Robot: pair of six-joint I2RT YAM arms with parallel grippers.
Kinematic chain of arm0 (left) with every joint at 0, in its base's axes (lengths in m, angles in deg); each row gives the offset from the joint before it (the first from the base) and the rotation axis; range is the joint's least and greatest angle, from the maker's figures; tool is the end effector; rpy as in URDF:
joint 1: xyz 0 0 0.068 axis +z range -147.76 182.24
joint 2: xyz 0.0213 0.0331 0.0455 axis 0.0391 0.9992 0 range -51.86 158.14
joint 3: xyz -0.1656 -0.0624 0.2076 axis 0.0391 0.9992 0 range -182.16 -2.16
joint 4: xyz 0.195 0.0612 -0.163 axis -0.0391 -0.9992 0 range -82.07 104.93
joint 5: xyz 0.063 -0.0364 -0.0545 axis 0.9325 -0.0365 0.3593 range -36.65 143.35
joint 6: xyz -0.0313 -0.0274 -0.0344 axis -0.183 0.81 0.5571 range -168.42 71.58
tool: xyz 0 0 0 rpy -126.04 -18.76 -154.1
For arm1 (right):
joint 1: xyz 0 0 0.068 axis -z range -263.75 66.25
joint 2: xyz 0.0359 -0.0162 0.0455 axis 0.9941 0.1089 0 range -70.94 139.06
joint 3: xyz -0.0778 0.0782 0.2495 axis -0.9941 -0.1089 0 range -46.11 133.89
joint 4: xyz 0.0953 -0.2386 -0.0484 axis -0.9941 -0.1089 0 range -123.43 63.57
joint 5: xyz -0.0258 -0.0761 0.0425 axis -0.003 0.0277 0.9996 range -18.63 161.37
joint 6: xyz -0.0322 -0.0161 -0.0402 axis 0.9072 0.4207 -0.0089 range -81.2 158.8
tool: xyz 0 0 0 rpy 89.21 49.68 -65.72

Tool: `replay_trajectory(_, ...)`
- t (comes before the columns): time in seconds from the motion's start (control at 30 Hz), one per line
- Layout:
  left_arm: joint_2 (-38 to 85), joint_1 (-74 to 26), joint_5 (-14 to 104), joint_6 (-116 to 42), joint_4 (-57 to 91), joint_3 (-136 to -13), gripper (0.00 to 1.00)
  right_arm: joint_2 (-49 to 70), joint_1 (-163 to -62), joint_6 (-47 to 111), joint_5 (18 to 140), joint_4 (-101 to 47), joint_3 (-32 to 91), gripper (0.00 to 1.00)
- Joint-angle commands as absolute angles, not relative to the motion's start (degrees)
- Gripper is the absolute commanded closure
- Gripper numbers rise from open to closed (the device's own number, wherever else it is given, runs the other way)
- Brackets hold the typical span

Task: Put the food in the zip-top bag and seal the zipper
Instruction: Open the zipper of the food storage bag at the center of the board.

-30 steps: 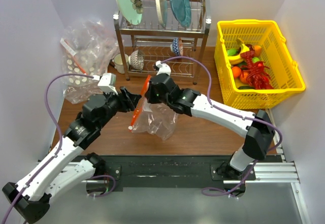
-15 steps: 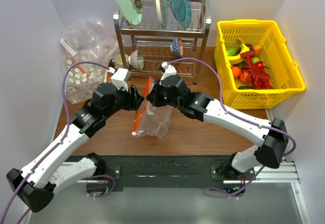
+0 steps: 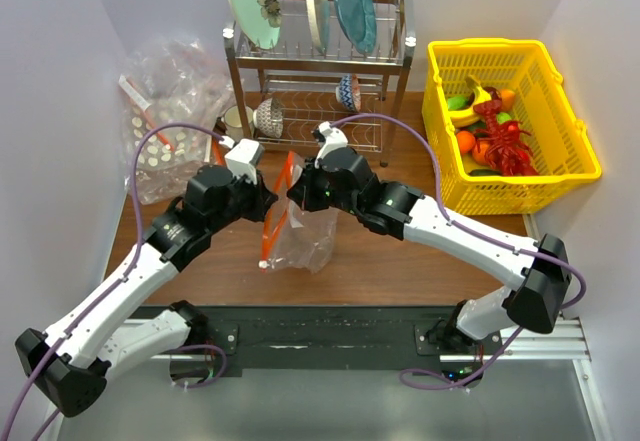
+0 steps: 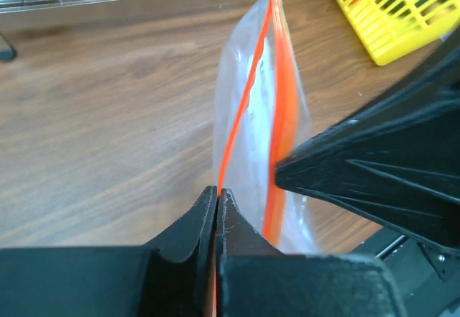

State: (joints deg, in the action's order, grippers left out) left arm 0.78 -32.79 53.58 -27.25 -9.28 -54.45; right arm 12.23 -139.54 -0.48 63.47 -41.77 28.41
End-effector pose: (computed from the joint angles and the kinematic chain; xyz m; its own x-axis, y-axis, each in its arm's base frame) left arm 0.1678 -0.1175 0.3362 -0.5235 -0.0741 -0.8488 0.4096 0.8517 -0.3269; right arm 0.1951 0.2781 0.3536 -0.6510 0.1580 -0.7425 -0.4347 0.7243 0.5352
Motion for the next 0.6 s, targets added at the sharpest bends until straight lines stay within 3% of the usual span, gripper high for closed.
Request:
replay_trajectory(0.0,0.52,-33.00,57.64,-28.64,-7.75,-52.96,1.00,9.92,-139.38,1.36,63.98,-40.67,29.56,1.00)
replay_trajectory(0.1,0.70,-33.00,64.58,-29.52,-11.34,-55.76,1.00,9.65,-139.03,2.15,63.81,-41.64,29.74,0.99)
replay_trajectory(0.27,2.71,-32.92,74.34,-32.24,-19.87,-64.64,1.00,8.25,-138.24,3.03,65.30,-40.50,27.29,0.52)
replay_trajectory(0.3,2.98,-33.00,74.96,-32.42,-20.66,-65.78,1.00,8.16,-138.07,3.03,65.91,-40.23,26.93,0.36)
replay_trajectory(0.33,3.24,-32.92,75.84,-32.94,-22.15,-67.88,1.00,8.16,-137.98,2.95,66.35,-39.36,26.58,0.30)
replay_trajectory(0.4,3.95,-33.00,76.11,-33.30,-23.13,-70.26,1.00,8.60,-137.98,3.47,67.67,-38.65,26.14,0.24)
replay_trajectory(0.57,6.49,-33.09,77.25,-34.53,-25.50,-73.00,1.00,10.53,-138.06,4.61,72.58,-37.16,26.32,0.25)
